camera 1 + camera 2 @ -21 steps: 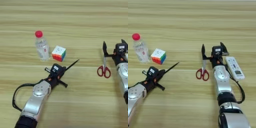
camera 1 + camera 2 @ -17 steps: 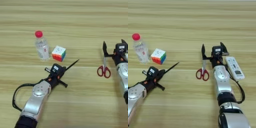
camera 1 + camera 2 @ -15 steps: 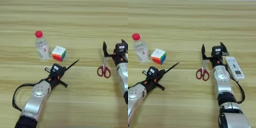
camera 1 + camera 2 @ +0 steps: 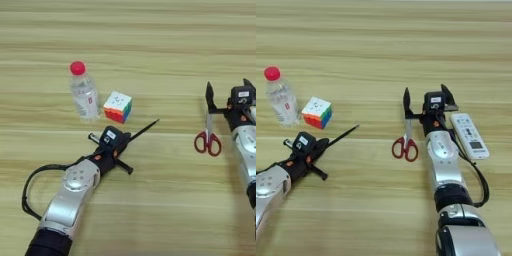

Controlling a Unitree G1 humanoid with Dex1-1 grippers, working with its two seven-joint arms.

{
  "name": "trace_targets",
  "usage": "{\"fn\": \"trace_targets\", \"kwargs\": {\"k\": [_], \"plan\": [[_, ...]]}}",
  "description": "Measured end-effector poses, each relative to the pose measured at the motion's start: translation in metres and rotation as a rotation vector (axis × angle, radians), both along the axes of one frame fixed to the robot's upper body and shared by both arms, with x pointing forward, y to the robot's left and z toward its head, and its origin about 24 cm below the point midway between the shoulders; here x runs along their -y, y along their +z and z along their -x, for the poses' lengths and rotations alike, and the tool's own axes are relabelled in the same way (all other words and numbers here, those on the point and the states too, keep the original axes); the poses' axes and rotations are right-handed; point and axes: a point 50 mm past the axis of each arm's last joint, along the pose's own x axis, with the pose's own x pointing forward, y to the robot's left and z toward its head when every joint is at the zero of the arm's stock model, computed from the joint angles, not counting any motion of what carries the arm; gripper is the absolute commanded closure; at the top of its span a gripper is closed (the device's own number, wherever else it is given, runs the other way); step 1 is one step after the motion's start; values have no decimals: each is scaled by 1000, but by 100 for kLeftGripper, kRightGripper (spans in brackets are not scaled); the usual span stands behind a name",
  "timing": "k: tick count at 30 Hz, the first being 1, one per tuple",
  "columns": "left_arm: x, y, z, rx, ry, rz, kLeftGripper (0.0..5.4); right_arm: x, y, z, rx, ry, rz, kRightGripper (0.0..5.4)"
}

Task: Move the objects on the table

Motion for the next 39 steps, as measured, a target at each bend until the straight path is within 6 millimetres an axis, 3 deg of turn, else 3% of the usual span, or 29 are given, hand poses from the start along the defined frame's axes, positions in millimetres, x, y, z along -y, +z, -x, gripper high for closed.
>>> {"fn": "trace_targets", "kwargs": {"k": [10,21,32,39], "plan": [[-18,-4,4,1,21,-44,537,-1,0,0,0,1,-2,0],[-62,-7,2,16,115,-128,537,-1,0,0,0,2,-2,0],[-82,-8,2,28,160,-156,537,-1,0,0,0,1,-2,0],[-104,-7,0,22,199,-211,537,-2,0,0,0,2,-1,0]]}}
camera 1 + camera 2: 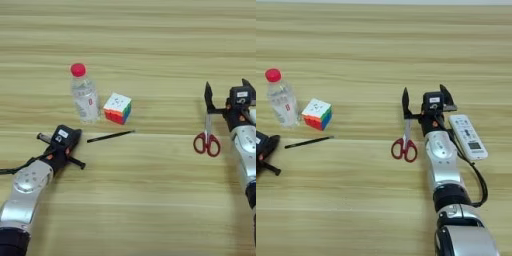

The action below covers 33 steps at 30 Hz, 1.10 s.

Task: Move the objects on the table

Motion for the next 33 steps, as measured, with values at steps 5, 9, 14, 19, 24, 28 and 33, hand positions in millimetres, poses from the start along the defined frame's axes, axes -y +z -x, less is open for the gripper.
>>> {"fn": "trace_targets", "kwargs": {"k": [5,9,14,19,24,28,33], "plan": [[-3,0,-1,-1,8,-7,537,-1,0,0,0,0,1,0],[-14,1,-1,-3,47,-21,537,-1,0,0,2,-4,0,0],[-15,1,-1,-4,51,-19,537,0,0,0,4,-11,-1,0],[-17,1,-1,4,77,-23,493,0,0,0,4,-12,-1,0],[-18,1,0,17,111,4,450,0,0,0,4,-12,-1,0],[-15,4,0,61,122,25,419,0,0,0,4,-11,-1,0],[-10,3,0,99,150,63,373,0,0,0,2,-11,-1,0]]}}
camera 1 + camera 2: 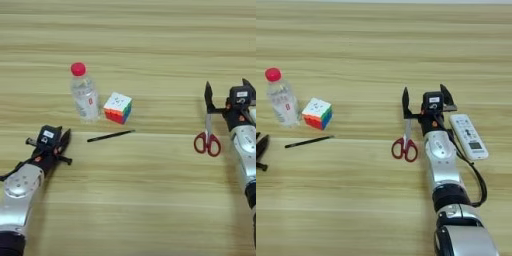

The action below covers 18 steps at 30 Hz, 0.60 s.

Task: Move the objects on the table

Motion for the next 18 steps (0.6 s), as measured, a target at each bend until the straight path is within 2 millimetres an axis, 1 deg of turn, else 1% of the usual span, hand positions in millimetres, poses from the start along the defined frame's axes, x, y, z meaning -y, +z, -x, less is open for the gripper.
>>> {"fn": "trace_targets", "kwargs": {"k": [5,12,14,17,18], "plan": [[9,0,-5,41,20,47,332,0,1,-1,2,1,0,0],[12,2,-7,92,48,81,271,0,-1,-1,-6,0,-1,0],[12,4,-7,113,48,87,242,0,-1,-1,-7,0,-1,0],[14,6,-7,129,43,91,219,1,-3,0,-14,0,-1,0],[14,6,-7,134,41,92,203,1,-3,0,-14,0,-1,0]]}}
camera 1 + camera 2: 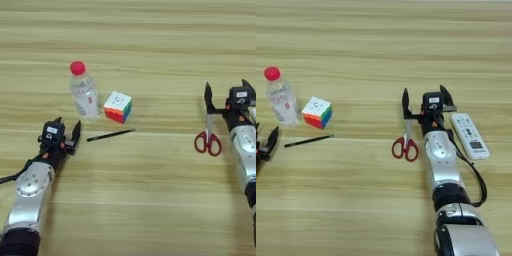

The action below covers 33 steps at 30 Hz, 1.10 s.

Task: Move the objects on the table

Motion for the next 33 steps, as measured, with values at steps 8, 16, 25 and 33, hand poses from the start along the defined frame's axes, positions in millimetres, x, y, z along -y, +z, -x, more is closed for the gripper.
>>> {"fn": "trace_targets", "kwargs": {"k": [8,16,25,33], "plan": [[9,10,-2,69,-19,25,130,0,-1,0,-4,0,0,0],[17,20,-3,122,-49,58,47,0,0,-1,-1,4,3,0],[26,25,-5,144,-81,84,2,0,0,-1,-4,4,3,0],[31,30,-20,159,-81,97,2,0,0,-1,0,4,3,0]]}}
